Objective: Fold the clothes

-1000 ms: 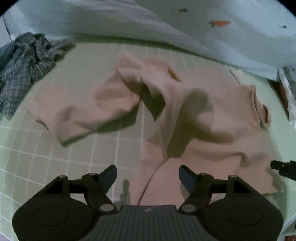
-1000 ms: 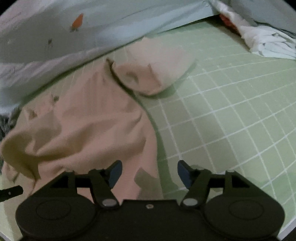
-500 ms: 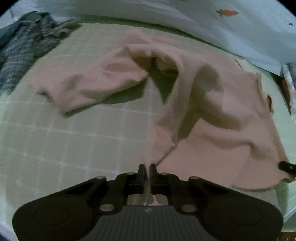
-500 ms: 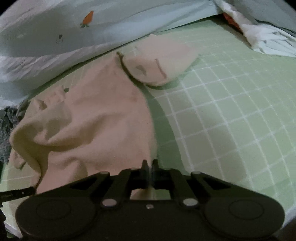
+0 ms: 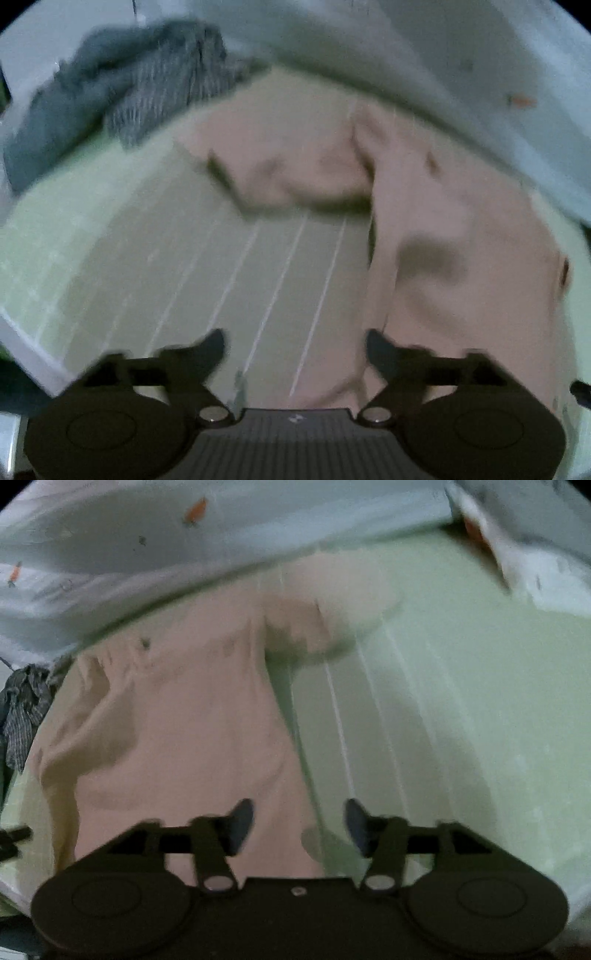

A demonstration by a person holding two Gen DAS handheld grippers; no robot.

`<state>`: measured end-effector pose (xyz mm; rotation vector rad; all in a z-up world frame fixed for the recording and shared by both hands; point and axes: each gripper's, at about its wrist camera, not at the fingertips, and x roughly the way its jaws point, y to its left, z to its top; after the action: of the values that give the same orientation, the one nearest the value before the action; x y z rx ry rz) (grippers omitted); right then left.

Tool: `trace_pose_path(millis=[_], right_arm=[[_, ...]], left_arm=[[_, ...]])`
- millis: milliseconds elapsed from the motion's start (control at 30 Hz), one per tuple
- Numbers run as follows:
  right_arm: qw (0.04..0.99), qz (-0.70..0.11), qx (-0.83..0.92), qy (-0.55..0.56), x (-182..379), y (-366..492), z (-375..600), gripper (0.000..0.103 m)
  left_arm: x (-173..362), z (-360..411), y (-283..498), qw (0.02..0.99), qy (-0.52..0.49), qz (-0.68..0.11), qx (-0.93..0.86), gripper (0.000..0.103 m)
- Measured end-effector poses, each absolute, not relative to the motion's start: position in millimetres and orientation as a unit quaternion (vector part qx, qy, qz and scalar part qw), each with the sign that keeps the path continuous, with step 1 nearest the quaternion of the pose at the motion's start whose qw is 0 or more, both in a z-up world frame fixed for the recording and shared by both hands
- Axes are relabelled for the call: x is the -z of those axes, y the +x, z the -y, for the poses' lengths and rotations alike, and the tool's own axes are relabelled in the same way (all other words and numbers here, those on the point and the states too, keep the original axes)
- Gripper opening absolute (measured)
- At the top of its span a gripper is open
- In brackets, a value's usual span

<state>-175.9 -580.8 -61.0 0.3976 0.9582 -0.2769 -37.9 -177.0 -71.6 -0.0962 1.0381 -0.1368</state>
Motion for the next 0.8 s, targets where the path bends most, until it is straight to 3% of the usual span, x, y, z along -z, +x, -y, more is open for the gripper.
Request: trace_pose_path(millis=[33,133,533,800], right_arm=[[0.868,-0.446,0.136,0.171,58,-171,583,0.086],[0.889,-0.416,0.152,0.12,50,-154,591,0.102],[0.91,-0.373,0.174,0.05,51,-49,632,0.103],[0.892,-0.41,0.181,0.064,89,55,664,0.102]], left_arm=[[67,182,-34,0.871,-0.046,-0.485,0.065,0.09],[63,203,-20,0.875,-0.035,-0.478,0.067,0.091],[89,258,46,0.859,0.009,-0.507,0.064,0.095],[124,272,110,0.822,-0.013,-0.568,0.031,0.095]])
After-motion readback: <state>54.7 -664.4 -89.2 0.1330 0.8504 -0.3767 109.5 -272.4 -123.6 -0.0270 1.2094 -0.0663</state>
